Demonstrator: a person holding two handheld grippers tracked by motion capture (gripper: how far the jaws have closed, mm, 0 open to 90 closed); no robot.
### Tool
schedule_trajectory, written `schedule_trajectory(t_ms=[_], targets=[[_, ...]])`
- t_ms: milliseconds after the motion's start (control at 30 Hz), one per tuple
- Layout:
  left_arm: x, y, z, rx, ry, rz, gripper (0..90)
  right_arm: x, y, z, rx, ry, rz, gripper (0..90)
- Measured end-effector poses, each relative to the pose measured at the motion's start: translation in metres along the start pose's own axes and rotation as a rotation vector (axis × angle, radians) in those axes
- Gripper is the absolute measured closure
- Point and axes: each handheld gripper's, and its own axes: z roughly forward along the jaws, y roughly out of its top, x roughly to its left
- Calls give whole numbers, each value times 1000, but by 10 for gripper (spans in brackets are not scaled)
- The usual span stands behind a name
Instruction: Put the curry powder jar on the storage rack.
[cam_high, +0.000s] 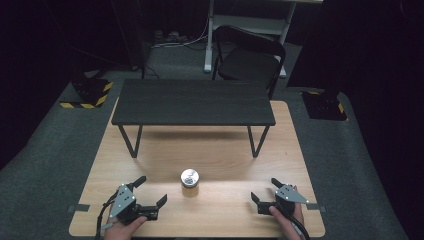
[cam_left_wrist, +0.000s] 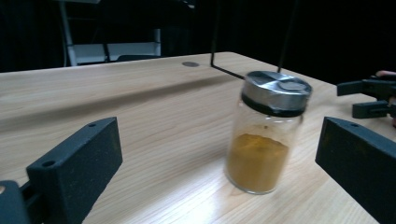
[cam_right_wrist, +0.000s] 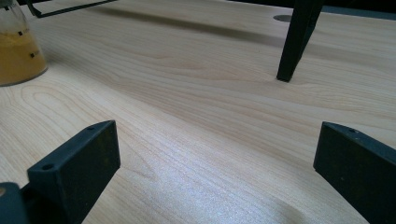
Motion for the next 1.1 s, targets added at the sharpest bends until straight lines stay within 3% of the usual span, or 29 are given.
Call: schedule_trajectory(t_ms=[300, 400, 500, 667, 767, 1033, 1100], targets=[[-12, 1, 20, 28, -12, 40, 11, 0, 0, 0, 1, 2, -1, 1], [-11, 2, 25, 35, -22, 30, 11, 0, 0, 0, -1, 0, -1, 1], [-12, 5, 30, 51, -30, 75, 15, 0, -1, 0, -3, 0, -2, 1], [-21, 6, 38, 56, -19, 106, 16, -1, -1, 0, -4, 5, 2, 1], [-25, 4, 46, 43, -13, 70, 16, -1, -1, 0, -4, 7, 3, 1], [-37, -2, 65, 58, -12, 73, 21, -2, -1, -1, -8, 10, 4, 1], [-42, -6, 72, 58, 5, 65, 28, -2, -1, 0, -8, 13, 5, 1]])
